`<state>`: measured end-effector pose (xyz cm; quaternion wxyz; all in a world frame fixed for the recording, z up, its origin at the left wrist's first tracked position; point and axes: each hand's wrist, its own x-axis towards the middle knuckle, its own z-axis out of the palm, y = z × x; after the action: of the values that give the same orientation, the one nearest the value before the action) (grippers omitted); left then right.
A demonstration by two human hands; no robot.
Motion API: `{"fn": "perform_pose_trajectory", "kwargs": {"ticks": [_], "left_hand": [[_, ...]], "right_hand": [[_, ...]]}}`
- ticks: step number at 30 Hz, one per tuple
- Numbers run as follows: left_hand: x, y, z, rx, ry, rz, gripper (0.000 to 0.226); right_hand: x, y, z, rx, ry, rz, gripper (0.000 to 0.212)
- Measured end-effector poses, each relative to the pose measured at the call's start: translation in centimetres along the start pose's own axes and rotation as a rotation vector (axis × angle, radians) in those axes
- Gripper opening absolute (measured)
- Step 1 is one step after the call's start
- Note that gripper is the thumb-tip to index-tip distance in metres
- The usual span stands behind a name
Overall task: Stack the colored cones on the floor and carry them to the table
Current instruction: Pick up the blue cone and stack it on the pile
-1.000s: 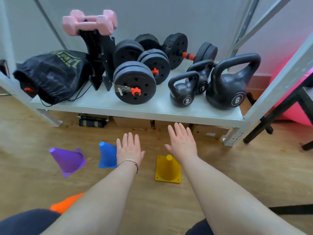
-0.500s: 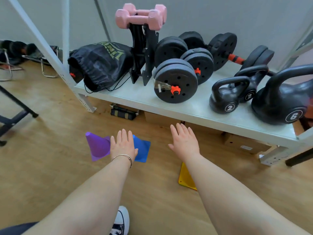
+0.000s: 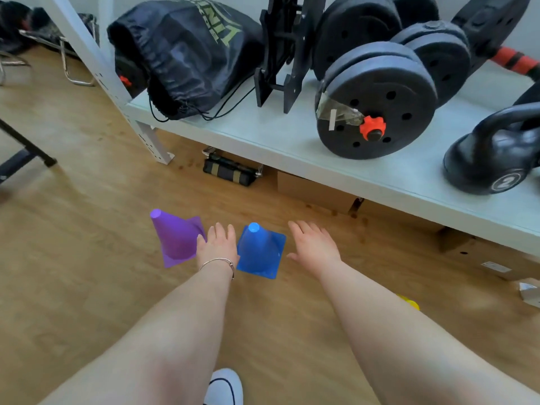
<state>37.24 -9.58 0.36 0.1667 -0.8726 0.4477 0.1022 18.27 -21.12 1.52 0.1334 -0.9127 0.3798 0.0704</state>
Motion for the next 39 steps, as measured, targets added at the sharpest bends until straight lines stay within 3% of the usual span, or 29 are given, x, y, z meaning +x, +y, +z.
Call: {"fn": "perform_pose_trajectory", "kwargs": {"ticks": [6,10,15,27,39], "left_hand": [[2.4,-0.2,2.0,-0.089,-0.173,0.127,0.077],[3.1,0.3,2.8,-0.182,-0.311,0.133,0.081],[3.7,0.6,3.6,-0.393,-0.372,0.144,0.073],[1.0,2.6,3.5,-0.581,-0.371,0.203,0.07],[-2.4,5.3,-3.1,-0.808,-0.197,0.308,0.07]], "right_hand": [[2.6,-2.0,2.2,0.1,-0.095,0.068,0.067],[3.8,-2.8,3.3,0.379,-0.224,0.219,0.083],[4.5,-3.0,5.0,0.417,-0.338,0.252,0.082],[0.6,-0.3,5.3,0.67,-0.228,0.334,0.09],[-5.7,3.3,-2.2,0.567,-0.023,0.321,0.093]]}}
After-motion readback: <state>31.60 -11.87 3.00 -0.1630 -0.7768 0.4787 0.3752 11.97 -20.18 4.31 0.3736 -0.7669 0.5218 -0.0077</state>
